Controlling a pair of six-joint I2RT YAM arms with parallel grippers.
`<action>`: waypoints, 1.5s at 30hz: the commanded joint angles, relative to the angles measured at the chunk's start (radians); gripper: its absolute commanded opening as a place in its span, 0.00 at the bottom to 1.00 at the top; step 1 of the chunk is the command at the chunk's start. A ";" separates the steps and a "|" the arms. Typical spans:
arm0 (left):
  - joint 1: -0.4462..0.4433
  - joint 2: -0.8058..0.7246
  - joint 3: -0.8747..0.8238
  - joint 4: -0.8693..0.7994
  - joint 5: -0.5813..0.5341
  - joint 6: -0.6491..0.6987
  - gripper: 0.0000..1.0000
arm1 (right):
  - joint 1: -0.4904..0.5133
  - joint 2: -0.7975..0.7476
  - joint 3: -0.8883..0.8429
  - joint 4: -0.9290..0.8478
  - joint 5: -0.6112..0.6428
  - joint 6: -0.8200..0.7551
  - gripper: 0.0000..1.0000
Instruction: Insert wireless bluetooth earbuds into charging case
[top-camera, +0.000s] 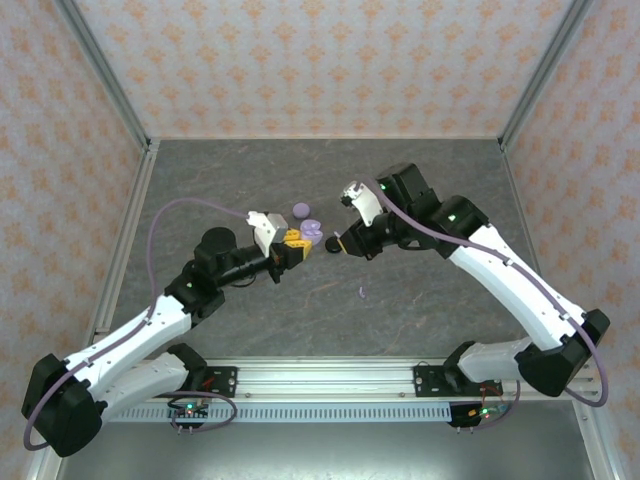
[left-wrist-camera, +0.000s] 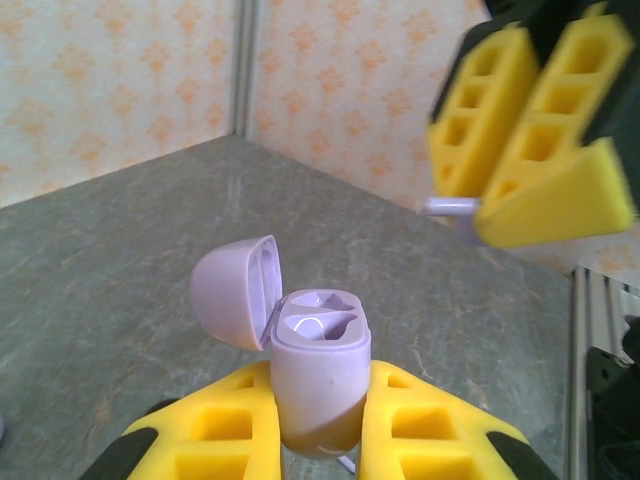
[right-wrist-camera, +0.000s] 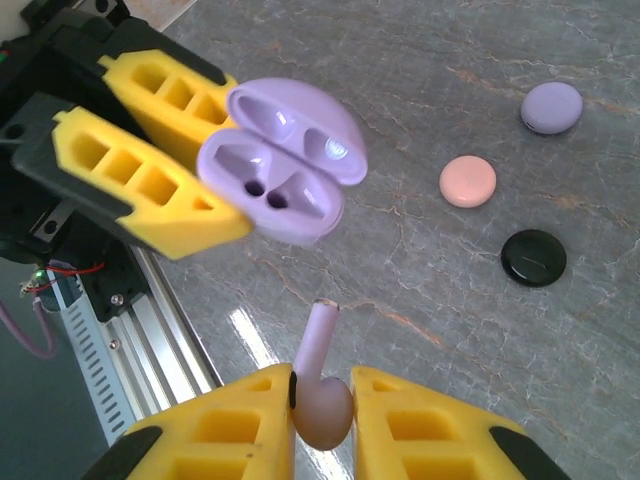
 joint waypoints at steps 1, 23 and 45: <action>-0.007 -0.036 -0.010 0.061 -0.115 -0.048 0.01 | -0.006 0.003 -0.031 -0.013 0.011 0.002 0.19; -0.007 0.032 0.024 0.173 -0.024 -0.124 0.01 | 0.019 0.079 -0.065 0.155 -0.136 0.047 0.19; -0.008 -0.031 0.000 0.022 -0.133 -0.068 0.01 | -0.135 0.318 -0.378 0.113 0.247 0.261 0.20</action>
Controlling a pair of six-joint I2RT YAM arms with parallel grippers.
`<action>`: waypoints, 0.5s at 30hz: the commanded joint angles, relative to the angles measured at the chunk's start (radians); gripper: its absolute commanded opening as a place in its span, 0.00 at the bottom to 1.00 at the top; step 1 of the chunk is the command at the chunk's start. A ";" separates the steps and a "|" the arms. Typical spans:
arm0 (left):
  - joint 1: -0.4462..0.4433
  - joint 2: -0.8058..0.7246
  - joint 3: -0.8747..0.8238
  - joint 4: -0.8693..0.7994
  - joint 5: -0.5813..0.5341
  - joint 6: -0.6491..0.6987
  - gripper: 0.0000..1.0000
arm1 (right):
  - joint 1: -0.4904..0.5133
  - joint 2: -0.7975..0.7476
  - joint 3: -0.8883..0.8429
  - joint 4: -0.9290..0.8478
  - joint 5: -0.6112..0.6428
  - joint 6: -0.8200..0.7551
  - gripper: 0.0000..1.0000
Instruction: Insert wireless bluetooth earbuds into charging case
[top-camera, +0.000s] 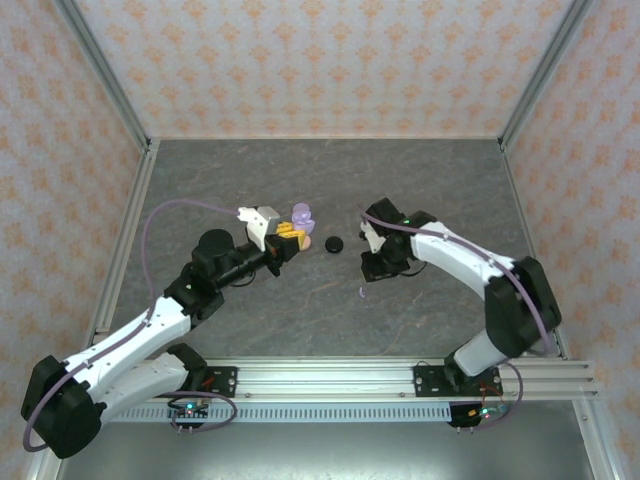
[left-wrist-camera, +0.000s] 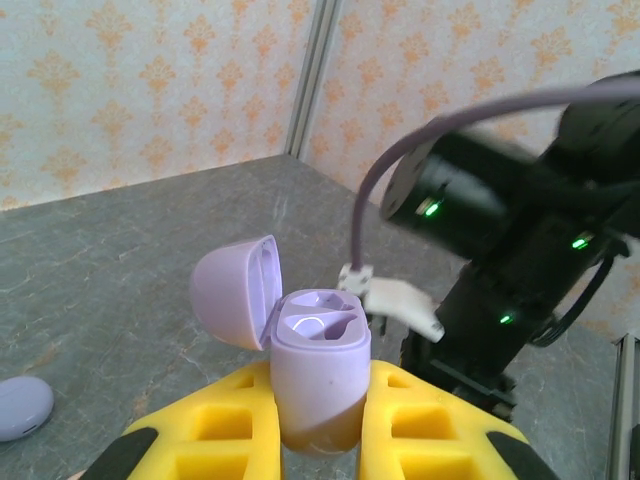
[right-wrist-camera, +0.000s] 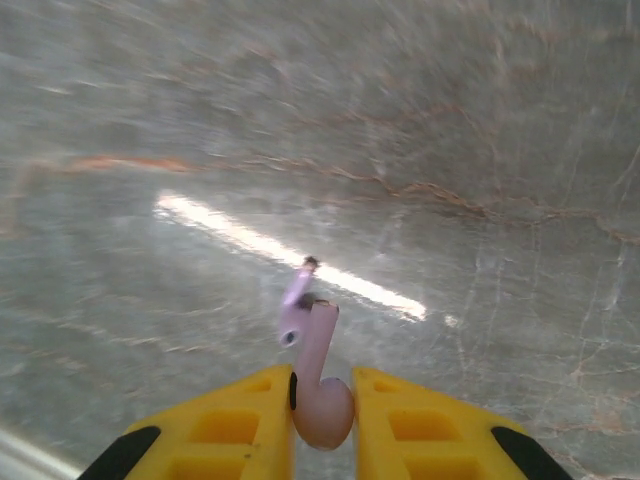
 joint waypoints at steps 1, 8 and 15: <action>-0.008 -0.022 0.012 -0.019 -0.017 0.027 0.01 | -0.002 0.060 0.003 0.025 0.072 0.033 0.20; -0.007 -0.034 0.001 -0.027 -0.027 0.028 0.01 | -0.002 0.191 0.028 0.028 0.112 0.028 0.21; -0.007 -0.029 0.003 -0.026 -0.029 0.029 0.01 | -0.002 0.223 0.032 0.004 0.157 0.023 0.26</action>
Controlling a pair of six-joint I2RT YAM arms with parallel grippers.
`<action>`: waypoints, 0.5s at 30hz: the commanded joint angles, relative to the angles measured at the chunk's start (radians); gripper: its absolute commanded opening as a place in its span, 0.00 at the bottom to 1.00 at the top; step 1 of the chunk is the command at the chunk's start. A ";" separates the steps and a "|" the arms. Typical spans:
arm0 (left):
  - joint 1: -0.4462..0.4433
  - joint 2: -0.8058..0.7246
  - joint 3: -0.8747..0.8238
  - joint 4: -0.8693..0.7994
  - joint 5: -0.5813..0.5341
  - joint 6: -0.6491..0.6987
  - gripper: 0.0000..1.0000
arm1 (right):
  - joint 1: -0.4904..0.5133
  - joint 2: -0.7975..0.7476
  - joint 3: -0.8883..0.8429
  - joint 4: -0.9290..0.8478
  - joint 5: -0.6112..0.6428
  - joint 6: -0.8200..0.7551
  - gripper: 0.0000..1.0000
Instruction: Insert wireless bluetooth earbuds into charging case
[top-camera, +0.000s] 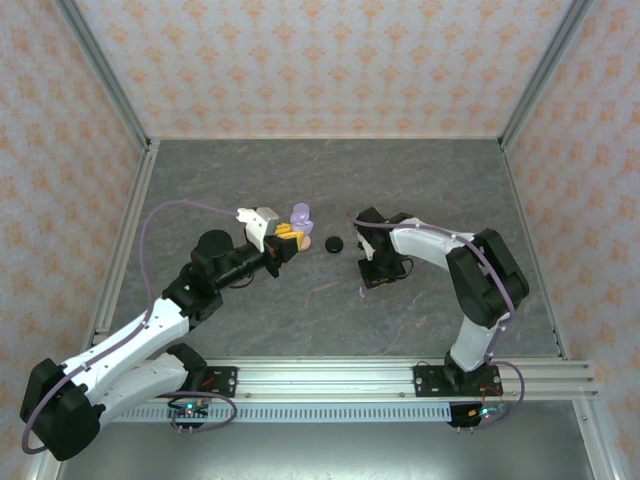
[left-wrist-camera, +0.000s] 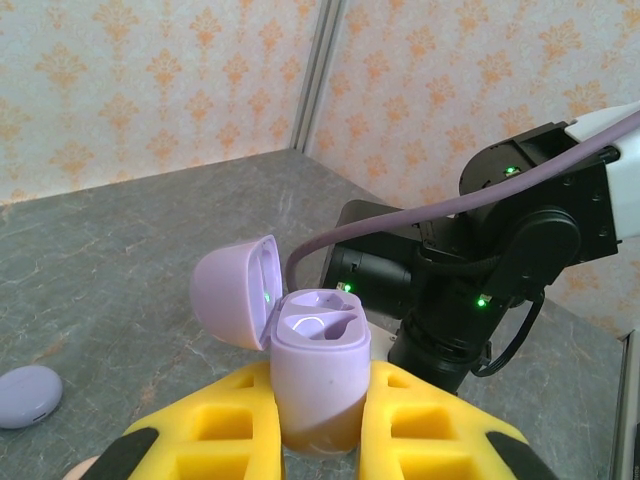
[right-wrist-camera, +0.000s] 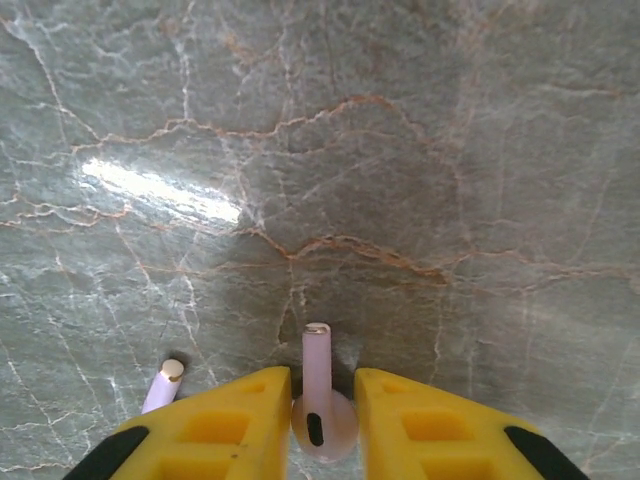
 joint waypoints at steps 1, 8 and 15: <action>-0.008 -0.013 0.003 0.003 -0.018 0.025 0.01 | -0.003 0.027 0.018 -0.033 0.078 0.003 0.27; -0.008 -0.013 0.003 0.001 -0.015 0.025 0.01 | -0.003 -0.010 0.017 -0.088 0.102 -0.010 0.36; -0.008 -0.010 0.005 0.003 -0.015 0.025 0.01 | -0.004 -0.035 0.007 -0.109 0.145 -0.005 0.38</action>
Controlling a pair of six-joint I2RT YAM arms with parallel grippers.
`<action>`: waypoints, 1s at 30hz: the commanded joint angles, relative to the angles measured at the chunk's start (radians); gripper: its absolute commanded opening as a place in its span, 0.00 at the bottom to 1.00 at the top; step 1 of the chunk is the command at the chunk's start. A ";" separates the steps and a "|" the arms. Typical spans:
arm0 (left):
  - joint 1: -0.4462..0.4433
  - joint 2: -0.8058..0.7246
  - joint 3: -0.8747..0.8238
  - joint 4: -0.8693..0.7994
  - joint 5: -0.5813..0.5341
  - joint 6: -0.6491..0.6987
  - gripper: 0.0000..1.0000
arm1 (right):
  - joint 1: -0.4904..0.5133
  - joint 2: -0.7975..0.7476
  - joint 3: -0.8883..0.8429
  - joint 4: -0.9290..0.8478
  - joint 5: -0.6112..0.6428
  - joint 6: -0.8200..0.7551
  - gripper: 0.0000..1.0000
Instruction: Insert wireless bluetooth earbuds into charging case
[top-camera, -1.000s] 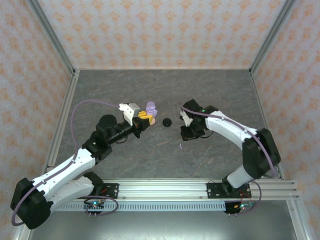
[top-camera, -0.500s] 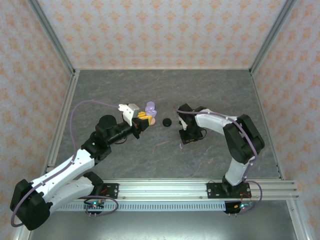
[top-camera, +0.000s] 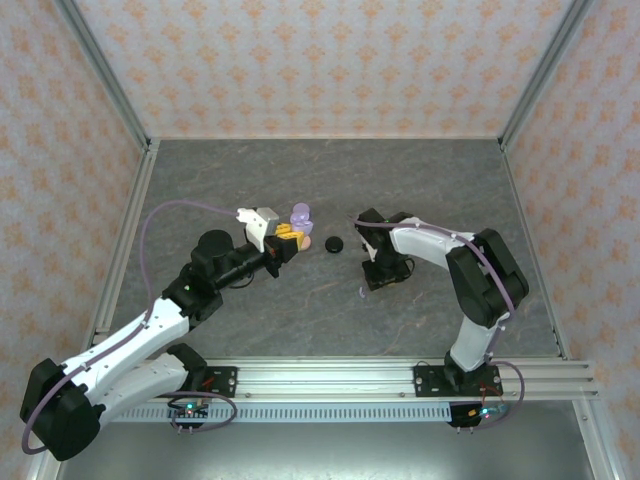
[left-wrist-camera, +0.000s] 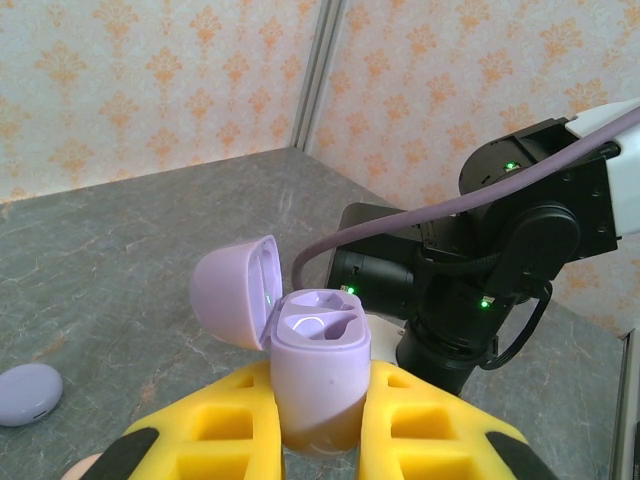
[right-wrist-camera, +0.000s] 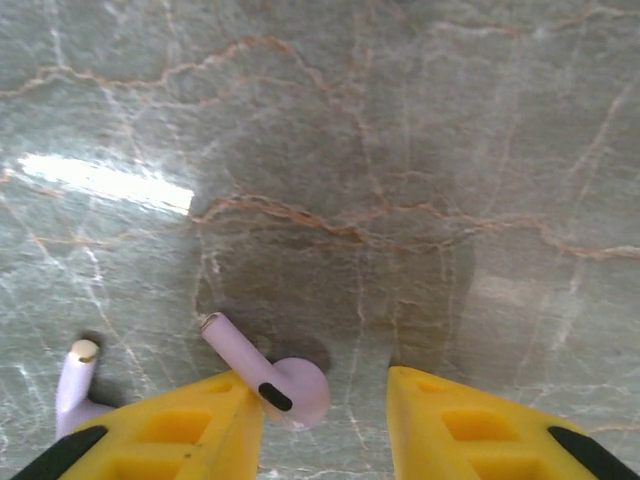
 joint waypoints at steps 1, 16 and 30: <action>-0.008 -0.010 0.006 0.005 -0.015 0.026 0.01 | -0.006 -0.035 0.004 -0.048 0.076 0.007 0.37; -0.007 -0.016 0.006 -0.008 -0.021 0.032 0.01 | -0.060 -0.057 0.027 -0.075 0.211 0.028 0.37; -0.007 -0.018 -0.006 0.007 -0.023 0.035 0.01 | -0.109 -0.239 -0.095 0.174 -0.031 0.321 0.42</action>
